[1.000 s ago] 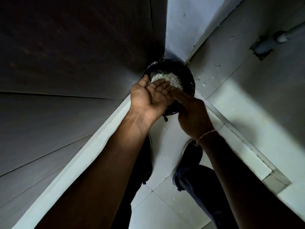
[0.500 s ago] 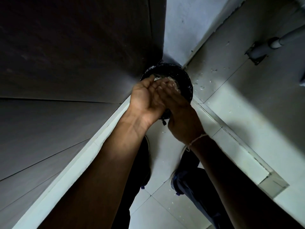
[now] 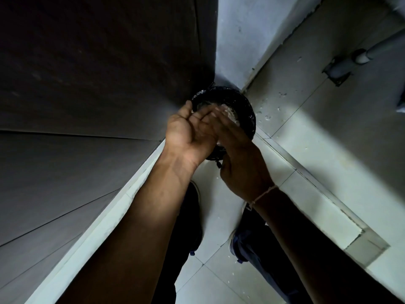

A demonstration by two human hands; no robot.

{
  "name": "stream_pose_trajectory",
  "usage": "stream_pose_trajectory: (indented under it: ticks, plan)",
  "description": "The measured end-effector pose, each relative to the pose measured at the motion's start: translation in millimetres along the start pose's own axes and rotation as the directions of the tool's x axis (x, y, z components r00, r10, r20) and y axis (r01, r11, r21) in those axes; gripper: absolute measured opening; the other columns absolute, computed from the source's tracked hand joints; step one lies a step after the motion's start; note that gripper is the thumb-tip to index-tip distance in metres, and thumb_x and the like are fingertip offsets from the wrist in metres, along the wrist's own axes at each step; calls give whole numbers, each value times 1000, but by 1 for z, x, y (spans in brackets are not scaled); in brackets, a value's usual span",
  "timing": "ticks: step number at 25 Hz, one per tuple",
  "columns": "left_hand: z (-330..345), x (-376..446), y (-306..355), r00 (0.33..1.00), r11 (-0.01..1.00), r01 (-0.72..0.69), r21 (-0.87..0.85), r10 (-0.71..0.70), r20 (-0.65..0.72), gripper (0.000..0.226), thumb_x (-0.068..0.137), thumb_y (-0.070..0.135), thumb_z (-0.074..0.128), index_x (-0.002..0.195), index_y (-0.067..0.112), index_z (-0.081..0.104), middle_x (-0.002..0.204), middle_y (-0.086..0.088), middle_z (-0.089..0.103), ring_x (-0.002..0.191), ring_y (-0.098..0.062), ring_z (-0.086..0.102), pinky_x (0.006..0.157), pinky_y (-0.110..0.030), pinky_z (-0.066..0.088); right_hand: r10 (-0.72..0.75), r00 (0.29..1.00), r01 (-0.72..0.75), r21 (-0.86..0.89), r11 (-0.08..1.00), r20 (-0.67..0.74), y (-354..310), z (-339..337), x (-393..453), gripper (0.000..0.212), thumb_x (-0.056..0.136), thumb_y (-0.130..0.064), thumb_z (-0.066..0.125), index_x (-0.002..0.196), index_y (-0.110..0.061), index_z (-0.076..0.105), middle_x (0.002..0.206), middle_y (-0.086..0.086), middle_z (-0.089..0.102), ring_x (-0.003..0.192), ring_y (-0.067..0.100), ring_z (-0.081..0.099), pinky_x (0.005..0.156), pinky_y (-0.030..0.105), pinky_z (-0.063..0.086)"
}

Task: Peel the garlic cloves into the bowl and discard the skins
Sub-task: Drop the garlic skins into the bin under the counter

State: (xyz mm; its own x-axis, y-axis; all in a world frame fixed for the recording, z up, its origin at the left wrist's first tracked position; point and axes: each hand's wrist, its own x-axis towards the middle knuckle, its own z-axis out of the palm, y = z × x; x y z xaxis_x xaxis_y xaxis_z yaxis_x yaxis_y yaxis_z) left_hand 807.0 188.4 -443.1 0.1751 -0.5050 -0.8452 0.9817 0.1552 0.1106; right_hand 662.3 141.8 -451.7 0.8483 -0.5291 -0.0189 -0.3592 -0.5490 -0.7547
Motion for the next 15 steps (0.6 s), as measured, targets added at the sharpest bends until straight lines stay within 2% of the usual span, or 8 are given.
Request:
stream_pose_trajectory:
  ticks: [2,4,6,8,10,12,13,15]
  plan:
    - [-1,0,7,999,981,-39,-188,38,-9,66,111,39,35,143,-17,48,143,-36,55,139,-45,51,113,-50,44,-53,997,55,39,998,-64,-13,8,-1,89,70,14,43,157,-7,36,166,6,29,156,17,25,122,41,36]
    - [0,-2,8,998,941,-63,-331,58,-25,62,112,35,34,141,-17,48,146,-37,52,137,-47,51,106,-52,46,-90,995,91,35,995,-38,-18,14,-3,89,72,20,45,157,-1,33,168,9,25,158,23,21,123,44,32]
    - [2,-2,5,998,944,-65,-325,67,-4,59,113,32,33,142,-17,49,146,-38,52,142,-48,46,120,-53,36,-26,996,28,-20,999,90,-11,12,0,90,72,20,50,157,0,32,168,12,24,158,25,19,125,43,29]
    - [3,-2,0,998,980,-62,-190,64,6,53,112,25,34,138,-17,52,143,-37,55,141,-47,48,124,-53,32,123,989,-119,-56,991,80,1,2,6,86,76,13,53,158,0,30,167,14,26,157,24,21,125,41,28]
    - [6,-3,-6,994,987,-105,122,103,26,48,111,21,36,139,-14,54,131,-28,66,126,-37,63,115,-45,46,111,993,-114,-88,990,-35,1,-4,13,78,84,-2,52,159,-1,30,167,13,29,157,24,23,126,37,26]
    - [4,-4,-14,982,918,-188,350,179,59,42,110,17,41,138,-11,56,112,-20,71,102,-28,70,92,-35,58,-22,1000,24,-104,994,20,0,-2,16,77,85,-3,52,159,-2,31,167,12,29,157,23,22,127,40,27]
    - [2,-3,-16,975,881,-217,420,213,59,37,110,14,43,133,-10,59,110,-21,70,100,-29,69,87,-35,57,-30,996,37,-94,995,78,1,-2,18,76,86,-1,51,159,-3,31,167,11,29,157,22,22,126,42,28]
    - [-2,-4,-18,955,783,-283,553,287,81,31,111,8,40,123,-10,62,112,-27,66,105,-38,65,90,-38,58,113,991,-105,-102,989,69,9,-8,19,71,90,0,50,159,-6,32,167,9,31,156,21,25,124,41,32]
